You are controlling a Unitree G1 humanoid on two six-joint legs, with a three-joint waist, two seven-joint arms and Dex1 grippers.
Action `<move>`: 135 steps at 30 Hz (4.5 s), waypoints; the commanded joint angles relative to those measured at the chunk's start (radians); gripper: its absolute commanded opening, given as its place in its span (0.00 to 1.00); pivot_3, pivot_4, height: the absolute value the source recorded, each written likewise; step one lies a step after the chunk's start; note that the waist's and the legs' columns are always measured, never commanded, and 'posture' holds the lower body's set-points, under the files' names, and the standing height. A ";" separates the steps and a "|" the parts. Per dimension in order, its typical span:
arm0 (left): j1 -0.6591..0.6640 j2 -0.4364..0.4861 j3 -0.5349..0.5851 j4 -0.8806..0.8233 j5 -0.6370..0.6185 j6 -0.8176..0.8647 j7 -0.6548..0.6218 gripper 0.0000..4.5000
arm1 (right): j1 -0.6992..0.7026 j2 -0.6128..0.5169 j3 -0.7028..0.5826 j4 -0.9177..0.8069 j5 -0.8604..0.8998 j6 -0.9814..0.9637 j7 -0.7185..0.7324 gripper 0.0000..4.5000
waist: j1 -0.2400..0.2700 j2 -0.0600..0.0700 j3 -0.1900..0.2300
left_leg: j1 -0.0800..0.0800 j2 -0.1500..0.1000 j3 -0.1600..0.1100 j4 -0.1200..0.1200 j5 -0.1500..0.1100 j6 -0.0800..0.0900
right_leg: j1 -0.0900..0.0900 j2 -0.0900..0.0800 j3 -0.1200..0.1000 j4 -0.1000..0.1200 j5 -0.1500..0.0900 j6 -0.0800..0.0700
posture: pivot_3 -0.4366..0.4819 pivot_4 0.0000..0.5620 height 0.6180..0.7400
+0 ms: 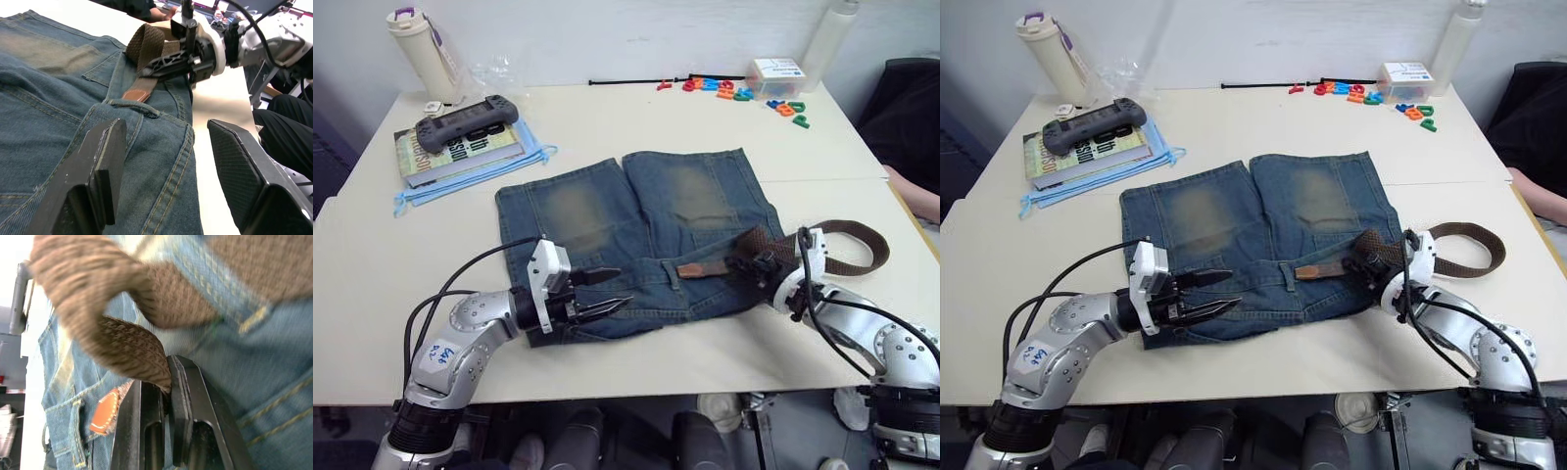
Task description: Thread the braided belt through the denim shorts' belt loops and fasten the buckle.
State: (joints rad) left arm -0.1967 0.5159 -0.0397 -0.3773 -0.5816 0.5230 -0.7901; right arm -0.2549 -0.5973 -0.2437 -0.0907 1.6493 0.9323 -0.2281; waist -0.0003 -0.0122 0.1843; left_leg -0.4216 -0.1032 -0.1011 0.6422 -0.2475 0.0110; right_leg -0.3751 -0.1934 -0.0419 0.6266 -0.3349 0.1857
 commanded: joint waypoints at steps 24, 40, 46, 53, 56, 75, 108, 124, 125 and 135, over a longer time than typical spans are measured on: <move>-0.032 -0.010 0.020 0.034 -0.016 0.074 0.050 0.66 | -0.043 0.216 0.091 -0.092 -0.068 0.036 0.022 0.00 | -0.007 0.000 0.000 | 0.001 0.011 0.000 0.000 -0.002 -0.006 | -0.002 0.011 0.001 0.000 0.001 -0.006 | 0.48 0.27 0.79; -0.016 0.010 0.029 0.056 0.003 0.084 0.040 0.66 | -0.070 0.251 0.151 -0.147 -0.077 0.056 0.024 0.00 | -0.006 0.001 0.000 | 0.001 0.011 0.000 0.000 -0.002 -0.006 | -0.002 0.011 0.002 0.000 0.001 -0.006 | 0.48 0.27 0.79; -0.011 0.014 0.024 0.054 0.036 0.047 0.039 0.66 | -0.060 0.245 0.156 -0.143 -0.126 0.056 0.004 0.00 | -0.005 0.001 0.000 | 0.001 0.011 0.000 0.000 -0.002 -0.007 | -0.002 0.011 0.002 0.000 0.001 -0.006 | 0.48 0.27 0.79; 0.013 0.020 0.000 0.049 0.148 -0.111 0.017 0.67 | -0.056 0.237 0.131 -0.151 -0.124 0.051 -0.020 0.63 | -0.003 0.001 0.000 | 0.001 0.011 0.001 0.000 -0.002 -0.007 | -0.002 0.011 0.002 0.000 0.001 -0.006 | 0.48 0.27 0.79; 0.028 0.034 -0.026 0.061 0.280 -0.340 -0.004 0.67 | -0.052 0.227 0.115 -0.168 -0.088 0.049 -0.048 0.92 | 0.000 0.001 0.000 | 0.001 0.011 0.001 -0.001 -0.002 -0.007 | -0.002 0.011 0.002 -0.001 0.001 -0.006 | 0.48 0.27 0.79; -0.104 0.025 -0.122 0.418 0.751 -1.193 0.160 0.67 | 0.153 -0.112 0.049 -0.498 0.059 0.037 -0.083 0.98 | 0.022 0.001 0.000 | 0.001 0.011 0.002 -0.004 -0.003 -0.006 | -0.002 0.011 0.001 -0.004 0.002 -0.006 | 0.48 0.27 0.79; -0.247 0.058 -0.219 0.576 1.011 -1.379 0.297 0.67 | 0.193 -0.026 0.219 -0.567 -0.548 0.096 0.020 0.01 | 0.020 0.000 0.000 | 0.001 0.011 0.002 -0.004 -0.002 -0.006 | -0.001 0.011 -0.001 0.001 0.002 -0.005 | 0.48 0.27 0.79; -0.258 0.083 -0.239 0.595 1.022 -1.411 0.326 0.01 | 0.174 0.037 0.192 -0.565 -0.584 0.160 0.014 0.00 | 0.009 0.000 0.000 | 0.001 0.011 0.002 -0.004 -0.002 -0.007 | -0.001 0.012 -0.001 0.002 0.002 -0.005 | 0.48 0.27 0.79; -0.255 0.089 -0.237 0.591 1.019 -1.410 0.325 0.01 | 0.174 0.039 0.189 -0.564 -0.588 0.163 0.011 0.00 | 0.007 0.000 0.000 | 0.001 0.011 0.002 -0.004 -0.002 -0.007 | -0.001 0.012 -0.001 0.002 0.002 -0.005 | 0.48 0.27 0.79; -0.156 0.195 -0.187 0.502 0.930 -1.387 0.302 0.01 | 0.170 -0.005 0.069 -0.529 -0.663 0.187 0.014 0.00 | 0.001 0.000 0.000 | 0.002 0.011 0.001 -0.003 -0.002 -0.007 | -0.001 0.012 0.000 0.002 0.002 -0.005 | 0.48 0.27 0.79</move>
State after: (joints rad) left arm -0.3680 0.6913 -0.2451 0.1580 0.3707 -0.8707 -0.4822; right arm -0.0895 -0.5829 -0.1365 -0.6238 1.0120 1.1117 -0.2117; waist 0.0009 -0.0121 0.1842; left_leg -0.4199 -0.0925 -0.0997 0.6387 -0.2496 0.0042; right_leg -0.3760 -0.1819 -0.0423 0.6283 -0.3325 0.1802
